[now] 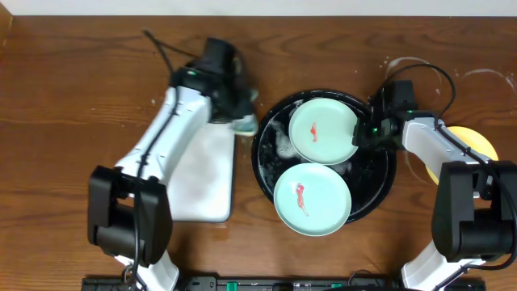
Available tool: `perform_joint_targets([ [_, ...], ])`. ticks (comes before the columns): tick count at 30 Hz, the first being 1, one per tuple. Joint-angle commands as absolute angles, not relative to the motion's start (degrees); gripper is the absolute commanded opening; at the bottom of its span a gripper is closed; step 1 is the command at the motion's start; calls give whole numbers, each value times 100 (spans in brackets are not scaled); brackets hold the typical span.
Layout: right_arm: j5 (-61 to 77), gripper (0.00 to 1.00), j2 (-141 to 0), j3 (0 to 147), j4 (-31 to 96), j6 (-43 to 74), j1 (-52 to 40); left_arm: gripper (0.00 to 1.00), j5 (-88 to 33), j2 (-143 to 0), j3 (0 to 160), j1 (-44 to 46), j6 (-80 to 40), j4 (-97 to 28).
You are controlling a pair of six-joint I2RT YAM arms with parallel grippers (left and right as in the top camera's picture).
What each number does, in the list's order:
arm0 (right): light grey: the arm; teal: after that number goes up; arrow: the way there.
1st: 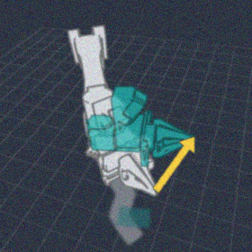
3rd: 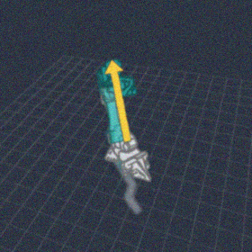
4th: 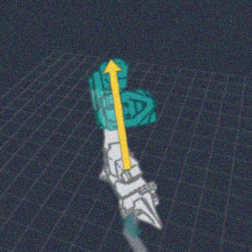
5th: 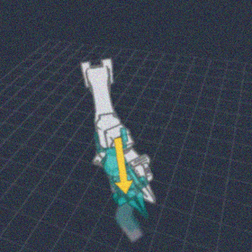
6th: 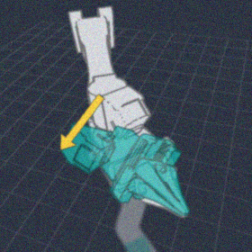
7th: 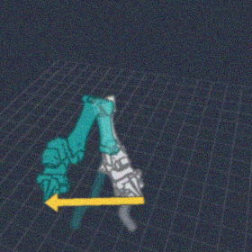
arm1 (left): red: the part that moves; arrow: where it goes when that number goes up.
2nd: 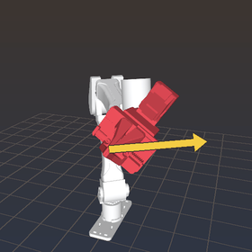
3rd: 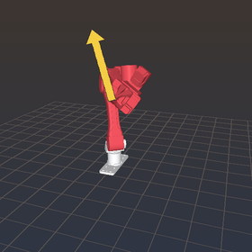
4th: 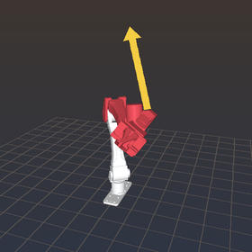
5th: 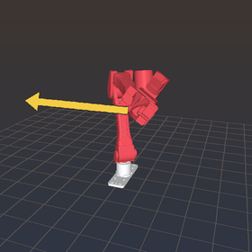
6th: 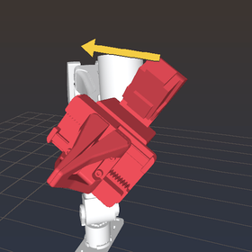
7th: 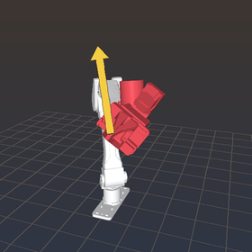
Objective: Clean dirty plates on tray and stack at the side
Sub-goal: 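Scrub the held pale green plate with the sponge in left gripper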
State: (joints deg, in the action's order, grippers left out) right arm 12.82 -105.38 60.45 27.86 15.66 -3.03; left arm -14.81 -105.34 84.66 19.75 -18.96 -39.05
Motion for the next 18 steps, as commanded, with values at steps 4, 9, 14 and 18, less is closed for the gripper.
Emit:
perform_joint_targets([
  [4,1184,1,-10606,6080,2871,1411,-320,7,-1922,-10914,8685,3006,-2558,-2930],
  [9,1186,1,-10606,6080,2873,1411,-322,7,-2373,-11869,9537,3343,-2696,-2943],
  [14,1184,1,-10606,6080,2873,1411,-322,7,-2827,-12578,9891,3575,-3293,-2526],
  [18,1184,1,-10606,6080,2873,1413,-322,7,-2915,-12975,9891,3734,-3677,-2257],
])
